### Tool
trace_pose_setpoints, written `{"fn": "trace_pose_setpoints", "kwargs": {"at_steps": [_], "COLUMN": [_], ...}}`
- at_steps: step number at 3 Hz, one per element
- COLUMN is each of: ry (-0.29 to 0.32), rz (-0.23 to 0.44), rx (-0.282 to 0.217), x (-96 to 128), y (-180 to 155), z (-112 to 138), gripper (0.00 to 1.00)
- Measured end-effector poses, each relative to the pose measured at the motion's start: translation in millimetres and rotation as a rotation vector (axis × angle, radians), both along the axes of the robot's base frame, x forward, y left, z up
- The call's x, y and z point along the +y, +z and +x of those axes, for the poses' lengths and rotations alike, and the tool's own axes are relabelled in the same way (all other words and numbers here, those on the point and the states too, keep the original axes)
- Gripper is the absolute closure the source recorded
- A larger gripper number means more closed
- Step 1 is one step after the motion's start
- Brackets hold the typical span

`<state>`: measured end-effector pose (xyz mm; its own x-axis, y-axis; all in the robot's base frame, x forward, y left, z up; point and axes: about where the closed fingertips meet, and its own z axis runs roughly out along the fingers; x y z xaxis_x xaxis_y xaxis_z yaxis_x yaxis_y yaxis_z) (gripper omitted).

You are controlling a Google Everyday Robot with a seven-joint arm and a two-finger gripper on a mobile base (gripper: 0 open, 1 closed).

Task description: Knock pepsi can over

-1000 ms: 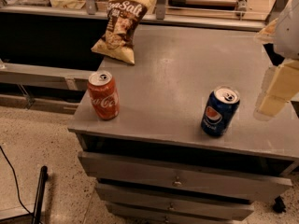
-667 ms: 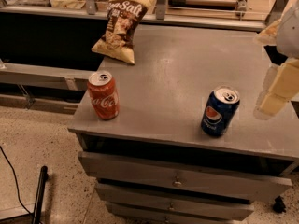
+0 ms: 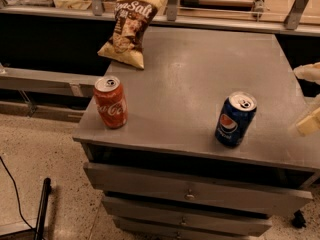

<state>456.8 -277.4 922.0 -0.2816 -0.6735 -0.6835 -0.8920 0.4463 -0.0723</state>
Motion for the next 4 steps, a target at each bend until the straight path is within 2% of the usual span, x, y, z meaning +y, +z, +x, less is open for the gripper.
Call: {"fn": "trace_pose_setpoints", "kwargs": {"at_steps": [1, 2, 3, 4], "ry": [-0.026, -0.056, -0.088, -0.085], "rz": [0.231, 0.437, 0.549, 0.562], "rx": [-0.056, -0.148, -0.257, -0.273], "x": [-2, 8, 22, 26], "y": [-4, 7, 20, 24], "z": [-3, -7, -10, -9], "gripper": [0.00, 0.00, 0.00, 0.00]}}
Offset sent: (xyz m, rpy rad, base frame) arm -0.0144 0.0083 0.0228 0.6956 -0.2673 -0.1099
